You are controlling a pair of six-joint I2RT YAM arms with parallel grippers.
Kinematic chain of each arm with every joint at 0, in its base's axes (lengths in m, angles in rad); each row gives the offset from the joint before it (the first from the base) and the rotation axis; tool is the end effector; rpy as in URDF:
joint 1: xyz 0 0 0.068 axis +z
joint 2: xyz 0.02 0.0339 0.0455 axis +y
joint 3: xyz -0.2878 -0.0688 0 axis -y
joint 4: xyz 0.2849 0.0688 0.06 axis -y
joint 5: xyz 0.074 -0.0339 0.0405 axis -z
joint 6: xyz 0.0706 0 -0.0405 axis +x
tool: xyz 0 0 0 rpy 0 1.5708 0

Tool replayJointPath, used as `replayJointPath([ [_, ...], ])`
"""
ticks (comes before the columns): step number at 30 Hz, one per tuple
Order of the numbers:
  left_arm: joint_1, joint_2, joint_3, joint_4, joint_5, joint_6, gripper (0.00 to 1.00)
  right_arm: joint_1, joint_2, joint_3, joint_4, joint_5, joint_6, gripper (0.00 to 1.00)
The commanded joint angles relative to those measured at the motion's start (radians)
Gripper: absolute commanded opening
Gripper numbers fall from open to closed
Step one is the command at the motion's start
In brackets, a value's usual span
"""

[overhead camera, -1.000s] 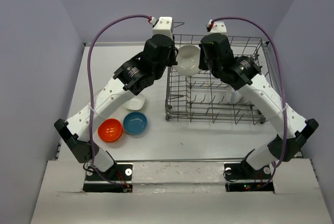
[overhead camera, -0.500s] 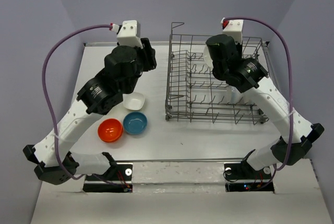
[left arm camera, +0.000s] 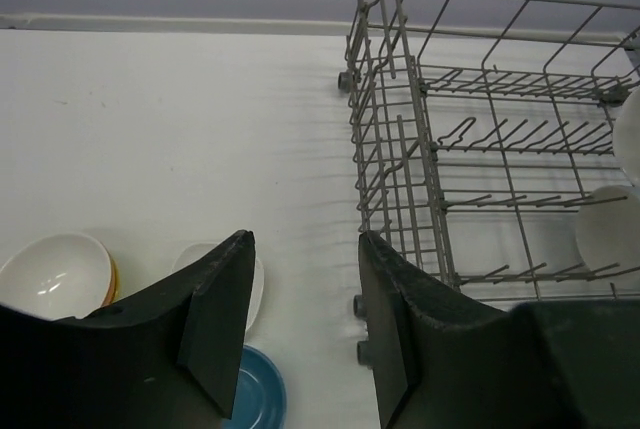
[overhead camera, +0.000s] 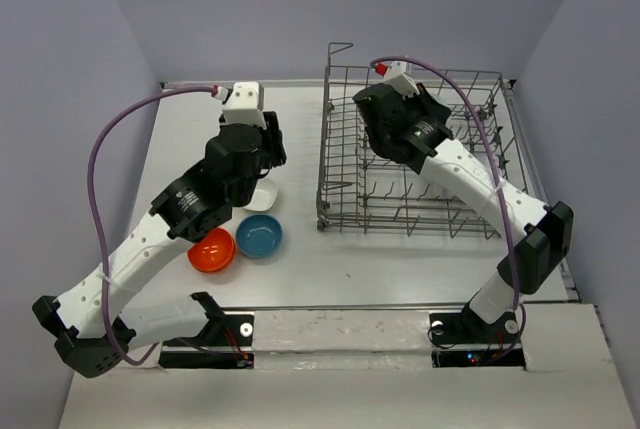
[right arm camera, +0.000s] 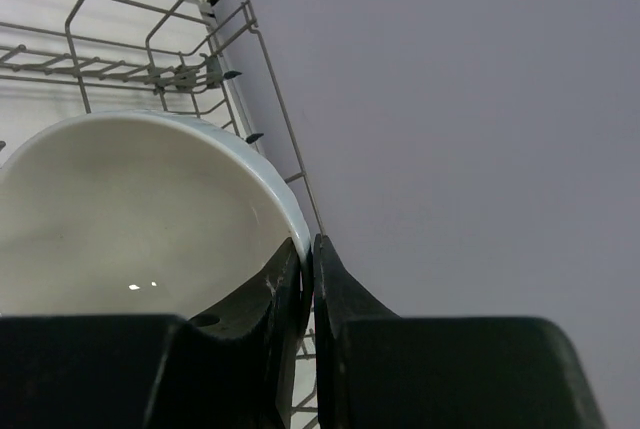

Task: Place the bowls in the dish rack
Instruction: Insert the bowl into the dish rack.

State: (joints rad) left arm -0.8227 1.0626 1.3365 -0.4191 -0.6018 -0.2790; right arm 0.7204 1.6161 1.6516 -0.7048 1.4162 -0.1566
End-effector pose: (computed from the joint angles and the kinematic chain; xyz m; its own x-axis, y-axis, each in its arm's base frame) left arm 0.2122 -0.1698 0.4806 -0.1561 -0.1655 -0.9738 0.1874 0.9630 -0.1938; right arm 0.3332 0.1997 0.4184 -0.5356 -0.5021 -0.6790 0.4022 0.5554 -0.7278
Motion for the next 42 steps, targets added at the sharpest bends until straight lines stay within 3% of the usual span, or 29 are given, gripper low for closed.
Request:
replayJointPath([
  [1,0.031,-0.07,-0.054,0.066,-0.006,-0.009,0.56,-0.003,0.014,-0.009,0.097,0.138,-0.072,0.01],
  [8,0.085,-0.104,-0.152,0.111,0.103,-0.008,0.56,-0.003,0.051,-0.093,0.096,0.177,-0.127,0.01],
  [24,0.181,-0.122,-0.203,0.155,0.238,0.012,0.56,-0.003,0.05,-0.22,0.103,0.237,-0.181,0.01],
  [42,0.204,-0.121,-0.237,0.184,0.349,0.023,0.56,-0.012,0.142,-0.214,0.107,0.28,-0.251,0.01],
])
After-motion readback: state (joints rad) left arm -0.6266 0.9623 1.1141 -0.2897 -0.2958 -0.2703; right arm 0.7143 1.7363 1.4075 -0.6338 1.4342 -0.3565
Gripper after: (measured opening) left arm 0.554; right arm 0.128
